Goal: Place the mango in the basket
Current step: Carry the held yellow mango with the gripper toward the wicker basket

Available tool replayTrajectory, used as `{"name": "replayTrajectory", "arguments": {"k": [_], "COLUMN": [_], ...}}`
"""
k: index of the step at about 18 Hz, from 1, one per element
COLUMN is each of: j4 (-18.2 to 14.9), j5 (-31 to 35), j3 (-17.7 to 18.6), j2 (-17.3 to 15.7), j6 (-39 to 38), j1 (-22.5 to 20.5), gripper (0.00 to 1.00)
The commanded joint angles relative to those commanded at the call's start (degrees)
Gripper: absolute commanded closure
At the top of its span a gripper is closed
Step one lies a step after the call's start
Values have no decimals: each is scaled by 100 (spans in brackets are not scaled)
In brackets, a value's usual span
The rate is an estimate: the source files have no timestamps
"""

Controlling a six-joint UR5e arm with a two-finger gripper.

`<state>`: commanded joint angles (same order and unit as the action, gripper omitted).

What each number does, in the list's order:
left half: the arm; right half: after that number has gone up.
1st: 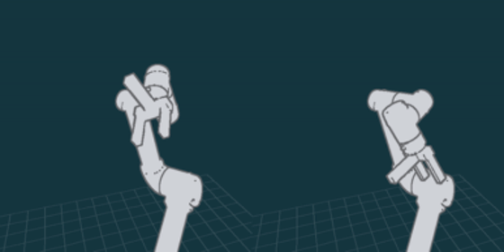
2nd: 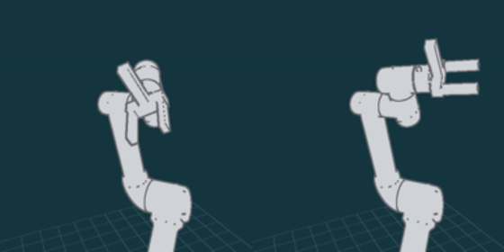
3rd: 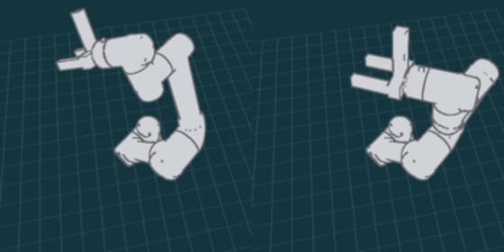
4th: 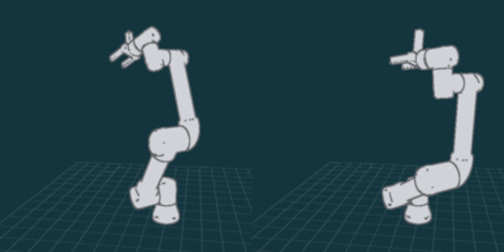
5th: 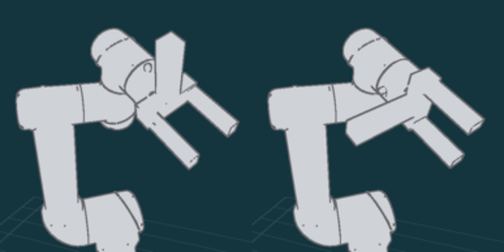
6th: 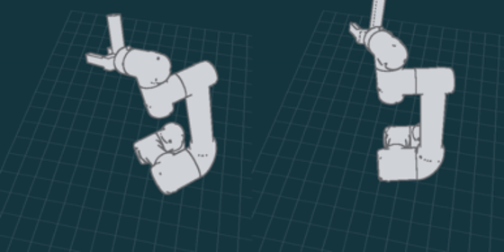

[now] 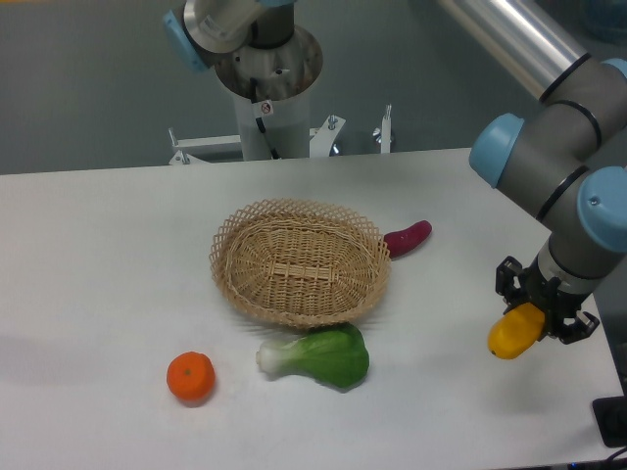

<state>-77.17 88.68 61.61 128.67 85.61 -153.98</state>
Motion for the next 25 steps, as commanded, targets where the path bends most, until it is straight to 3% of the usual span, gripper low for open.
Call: {"name": "replayTrajectory", "arguments": {"k": [10,15,21,25], "j4": [-9,26,544,650], "j5": [-141,-150,-141,-114], "j3": [61,851,1967,2328], "j2": [-44,-535,-1159,-1353], "j6": [-62,-35,-62,-246], "j1": [35,202,711,1168], "gripper": [66,67,67,66]}}
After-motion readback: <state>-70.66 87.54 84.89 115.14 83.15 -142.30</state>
